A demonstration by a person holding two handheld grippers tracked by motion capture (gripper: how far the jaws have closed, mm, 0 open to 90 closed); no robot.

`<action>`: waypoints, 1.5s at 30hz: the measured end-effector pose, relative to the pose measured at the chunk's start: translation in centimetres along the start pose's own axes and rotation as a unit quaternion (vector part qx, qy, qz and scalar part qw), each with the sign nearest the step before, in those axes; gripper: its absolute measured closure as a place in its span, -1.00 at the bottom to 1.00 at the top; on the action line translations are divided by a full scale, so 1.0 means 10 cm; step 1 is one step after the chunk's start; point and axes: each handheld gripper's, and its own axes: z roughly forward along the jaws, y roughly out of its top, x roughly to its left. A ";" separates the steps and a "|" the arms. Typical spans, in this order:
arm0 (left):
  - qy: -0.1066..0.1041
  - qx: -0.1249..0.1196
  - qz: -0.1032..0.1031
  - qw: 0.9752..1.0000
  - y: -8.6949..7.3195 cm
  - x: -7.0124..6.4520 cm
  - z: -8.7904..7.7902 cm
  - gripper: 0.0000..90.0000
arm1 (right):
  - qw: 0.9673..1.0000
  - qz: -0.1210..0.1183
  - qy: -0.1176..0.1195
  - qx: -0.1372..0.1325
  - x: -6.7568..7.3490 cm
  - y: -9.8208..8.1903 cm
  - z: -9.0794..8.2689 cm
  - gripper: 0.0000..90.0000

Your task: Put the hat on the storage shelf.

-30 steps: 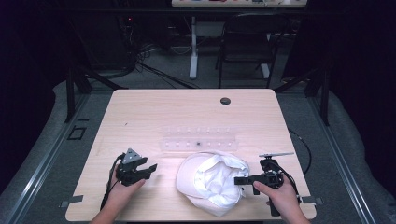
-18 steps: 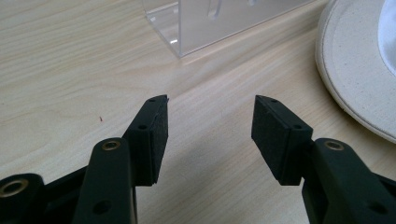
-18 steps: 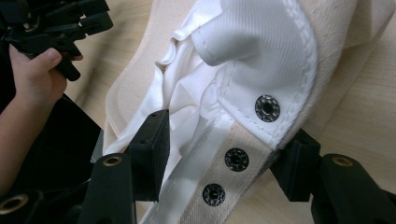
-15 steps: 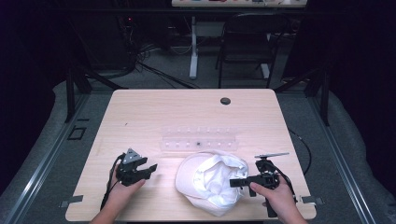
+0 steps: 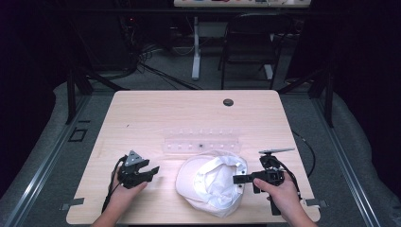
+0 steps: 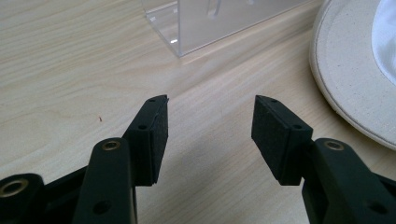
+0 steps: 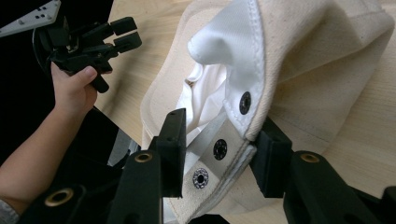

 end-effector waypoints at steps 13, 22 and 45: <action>0.001 0.000 -0.001 1.000 0.00 0.00 0.00 0.03 | 1.000 0.010 -0.014 0.012 0.00 0.06 0.00 0.75; 0.000 -0.001 -0.002 1.000 0.00 0.00 0.00 0.03 | 0.999 -0.001 -0.036 0.013 0.03 0.14 -0.06 0.76; 0.000 0.001 -0.004 1.000 0.00 0.00 0.00 0.03 | 0.989 -0.038 -0.137 0.049 0.32 0.54 -0.31 0.77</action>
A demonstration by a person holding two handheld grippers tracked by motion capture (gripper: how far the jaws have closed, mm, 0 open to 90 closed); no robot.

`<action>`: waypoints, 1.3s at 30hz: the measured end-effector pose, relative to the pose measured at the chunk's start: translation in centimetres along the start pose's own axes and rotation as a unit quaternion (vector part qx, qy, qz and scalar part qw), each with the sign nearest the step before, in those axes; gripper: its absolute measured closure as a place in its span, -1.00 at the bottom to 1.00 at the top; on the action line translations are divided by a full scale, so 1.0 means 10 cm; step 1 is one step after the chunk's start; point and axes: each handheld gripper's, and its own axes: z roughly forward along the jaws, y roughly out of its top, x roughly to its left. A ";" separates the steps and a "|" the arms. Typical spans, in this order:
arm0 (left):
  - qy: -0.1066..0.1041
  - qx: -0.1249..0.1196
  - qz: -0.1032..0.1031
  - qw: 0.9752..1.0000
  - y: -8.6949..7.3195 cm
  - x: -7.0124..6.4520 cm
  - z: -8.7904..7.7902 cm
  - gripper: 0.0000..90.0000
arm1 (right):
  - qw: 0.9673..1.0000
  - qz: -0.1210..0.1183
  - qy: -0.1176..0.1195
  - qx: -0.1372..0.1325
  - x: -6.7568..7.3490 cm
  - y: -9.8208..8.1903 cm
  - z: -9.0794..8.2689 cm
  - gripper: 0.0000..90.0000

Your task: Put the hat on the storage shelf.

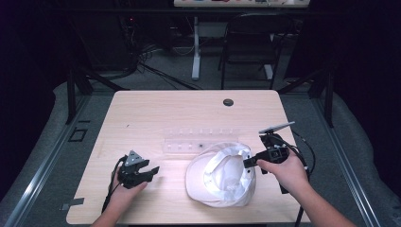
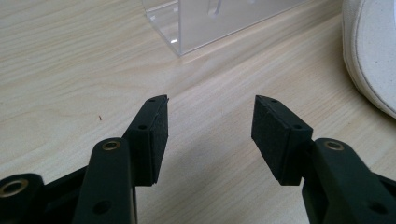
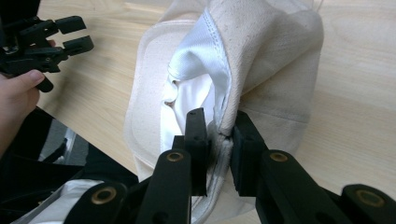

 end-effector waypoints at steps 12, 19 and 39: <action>-0.001 0.000 0.005 1.000 0.00 0.00 0.00 0.03 | 1.000 0.026 0.007 0.007 0.08 0.14 -0.09 0.78; -0.001 0.000 0.004 1.000 0.00 0.00 0.00 0.03 | 0.999 0.030 0.039 -0.002 0.08 0.18 -0.20 0.80; 0.003 -0.002 0.002 1.000 0.00 -0.02 0.01 0.03 | 0.989 0.041 0.139 -0.038 0.17 0.24 -0.35 0.81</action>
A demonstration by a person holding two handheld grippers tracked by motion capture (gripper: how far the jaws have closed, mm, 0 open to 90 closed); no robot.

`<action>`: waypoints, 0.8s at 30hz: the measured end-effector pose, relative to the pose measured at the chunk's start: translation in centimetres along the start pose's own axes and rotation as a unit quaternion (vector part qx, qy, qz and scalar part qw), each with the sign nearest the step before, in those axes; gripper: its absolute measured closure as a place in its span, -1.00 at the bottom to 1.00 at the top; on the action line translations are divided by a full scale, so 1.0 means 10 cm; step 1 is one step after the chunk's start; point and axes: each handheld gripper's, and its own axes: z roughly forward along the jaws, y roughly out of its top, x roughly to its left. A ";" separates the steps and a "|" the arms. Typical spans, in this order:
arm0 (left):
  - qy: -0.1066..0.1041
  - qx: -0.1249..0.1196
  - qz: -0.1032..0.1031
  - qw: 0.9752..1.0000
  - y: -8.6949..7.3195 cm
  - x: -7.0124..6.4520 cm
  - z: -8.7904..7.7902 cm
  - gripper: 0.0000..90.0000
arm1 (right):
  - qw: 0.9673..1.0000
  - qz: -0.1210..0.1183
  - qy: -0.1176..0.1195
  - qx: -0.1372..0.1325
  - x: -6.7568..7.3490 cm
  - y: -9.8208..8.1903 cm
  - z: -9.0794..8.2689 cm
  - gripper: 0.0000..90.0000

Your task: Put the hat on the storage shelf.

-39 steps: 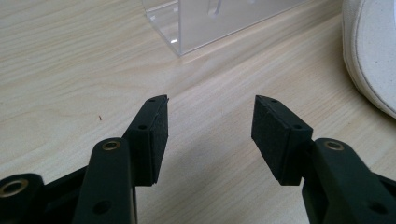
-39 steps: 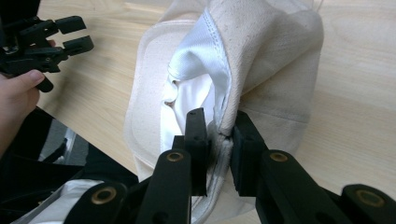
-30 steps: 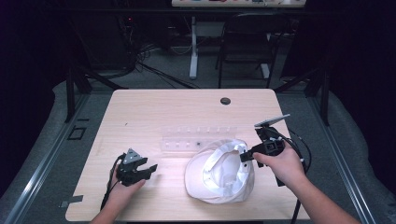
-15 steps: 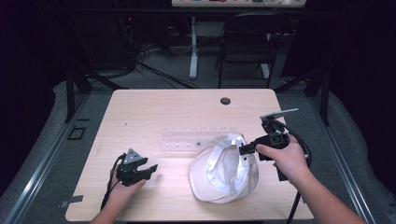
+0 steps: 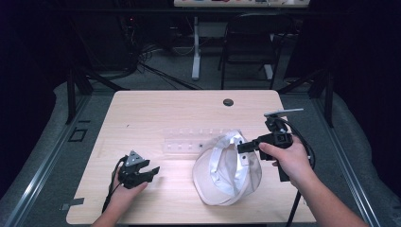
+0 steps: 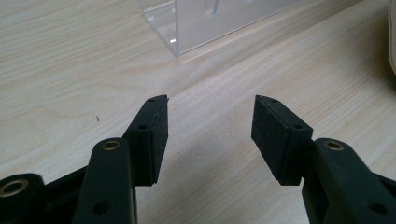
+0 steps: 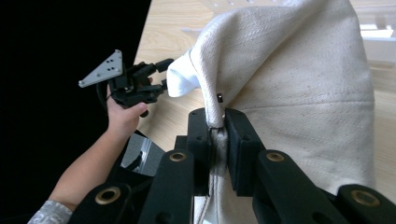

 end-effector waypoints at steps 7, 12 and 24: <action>-0.004 0.001 0.000 1.000 0.00 0.00 0.00 0.03 | 1.000 0.001 0.025 -0.002 0.02 0.01 0.01 0.81; -0.004 0.002 0.001 1.000 0.00 0.00 0.00 0.03 | 0.998 0.007 0.069 -0.008 0.02 0.01 0.01 0.81; -0.005 0.001 0.002 1.000 0.00 -0.01 0.00 0.03 | 0.992 -0.007 0.118 -0.039 0.07 0.00 -0.02 0.82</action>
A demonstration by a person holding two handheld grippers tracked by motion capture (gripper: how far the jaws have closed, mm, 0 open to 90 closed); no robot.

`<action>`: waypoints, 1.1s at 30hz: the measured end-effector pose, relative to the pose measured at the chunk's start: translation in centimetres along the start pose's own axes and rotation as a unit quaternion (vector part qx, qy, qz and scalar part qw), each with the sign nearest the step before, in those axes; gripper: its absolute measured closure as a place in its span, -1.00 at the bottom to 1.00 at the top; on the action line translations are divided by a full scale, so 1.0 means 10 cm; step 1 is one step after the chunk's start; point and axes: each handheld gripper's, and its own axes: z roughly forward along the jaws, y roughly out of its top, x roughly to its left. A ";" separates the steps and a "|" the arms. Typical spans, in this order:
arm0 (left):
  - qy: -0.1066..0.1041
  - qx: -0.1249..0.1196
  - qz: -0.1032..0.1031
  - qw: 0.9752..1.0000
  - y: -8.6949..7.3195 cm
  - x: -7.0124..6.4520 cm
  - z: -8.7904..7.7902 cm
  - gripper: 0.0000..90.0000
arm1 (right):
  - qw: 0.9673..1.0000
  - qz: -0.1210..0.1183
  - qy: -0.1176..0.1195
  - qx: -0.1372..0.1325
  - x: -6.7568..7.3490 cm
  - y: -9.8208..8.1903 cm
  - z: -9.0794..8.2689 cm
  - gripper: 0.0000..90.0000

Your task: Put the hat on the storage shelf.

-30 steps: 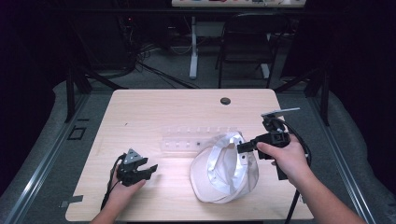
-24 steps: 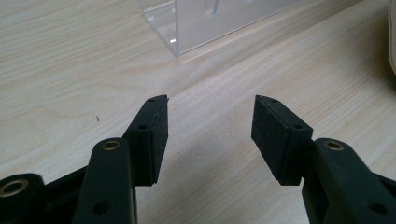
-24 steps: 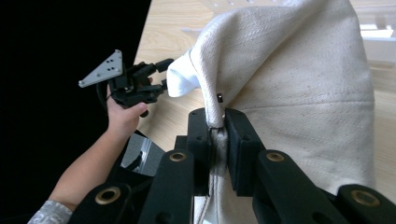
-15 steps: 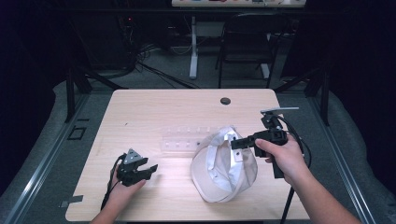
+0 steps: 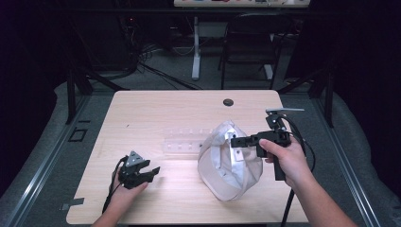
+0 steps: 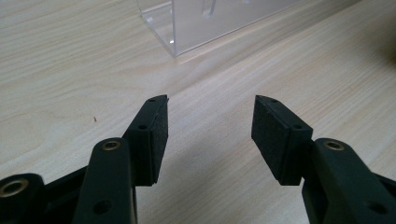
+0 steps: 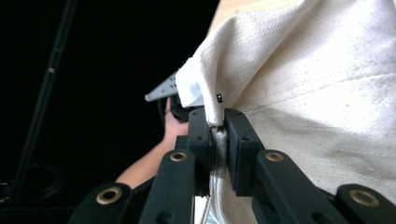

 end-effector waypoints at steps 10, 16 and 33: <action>-0.014 -0.011 0.014 1.000 0.04 -0.12 0.01 0.03 | 0.999 -0.001 0.038 -0.039 0.05 0.11 -0.05 0.82; -0.029 -0.029 0.018 0.999 0.09 -0.23 -0.02 0.02 | 0.998 0.004 0.048 -0.048 0.07 0.20 -0.04 0.82; -0.067 -0.081 0.054 0.993 0.40 -0.59 -0.12 0.00 | 0.996 0.008 0.043 -0.073 0.26 0.54 -0.01 0.82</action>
